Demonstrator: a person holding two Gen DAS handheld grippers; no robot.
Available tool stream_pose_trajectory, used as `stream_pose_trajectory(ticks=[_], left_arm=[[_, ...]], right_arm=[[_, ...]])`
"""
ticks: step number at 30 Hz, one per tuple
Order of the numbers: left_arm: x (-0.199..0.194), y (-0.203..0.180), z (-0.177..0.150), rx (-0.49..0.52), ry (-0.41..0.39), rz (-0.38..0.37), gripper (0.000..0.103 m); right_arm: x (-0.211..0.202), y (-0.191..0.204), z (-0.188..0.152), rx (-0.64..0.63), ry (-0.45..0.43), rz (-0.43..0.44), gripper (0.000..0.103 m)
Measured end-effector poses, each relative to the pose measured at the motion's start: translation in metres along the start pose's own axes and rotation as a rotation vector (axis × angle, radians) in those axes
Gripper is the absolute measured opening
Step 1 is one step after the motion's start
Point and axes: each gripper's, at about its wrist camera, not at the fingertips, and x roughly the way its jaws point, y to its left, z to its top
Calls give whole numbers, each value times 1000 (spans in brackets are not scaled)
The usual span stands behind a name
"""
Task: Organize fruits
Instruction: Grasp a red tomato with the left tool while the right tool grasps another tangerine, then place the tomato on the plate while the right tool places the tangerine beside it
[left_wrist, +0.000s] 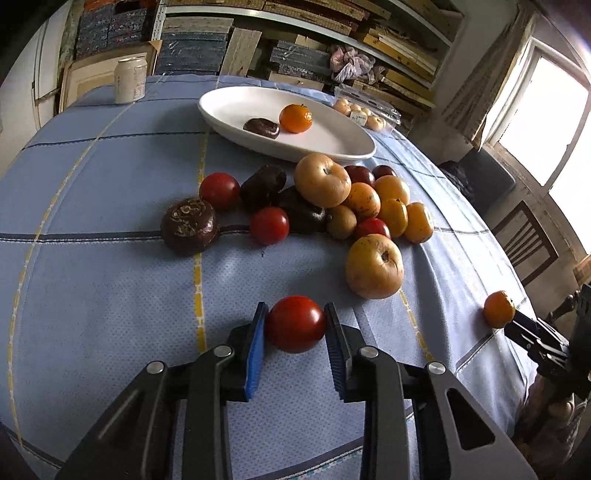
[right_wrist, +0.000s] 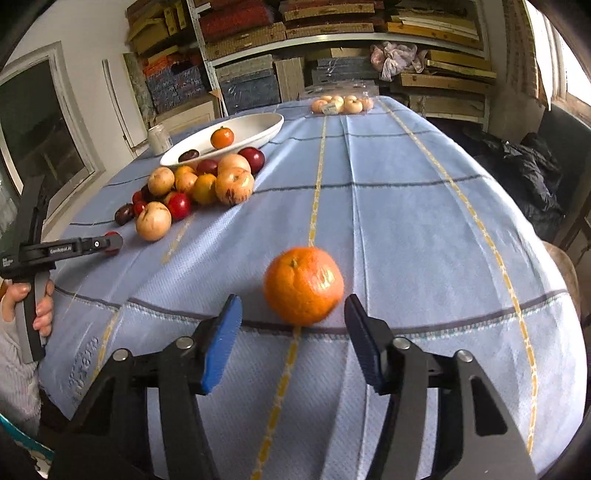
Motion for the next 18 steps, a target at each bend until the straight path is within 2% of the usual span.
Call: stream_pose_trajectory(ticks=[4,8,10,11,15,18], left_arm=[[-2,-1,0,7,-11,-4,30],[-4,-2,-1,14,-19,-2,30],[-4,-4,-1,25,-21,3,30],[-4,-5,-1,30,-21,5,30],[-7,-9,-2,47,-32,15,30],[-12,-11,-1,52,-49,23,30]], right_arm=[[9,3,8,-22,19,-55,57],[19,3,9,-21,46,-69,57],[24,5,9,-39,59,-82,47],[25,6,9,-49,58,-82,48],[28,8,10,-70,62,-52,47],[25,10,21,-58,62,17,47]])
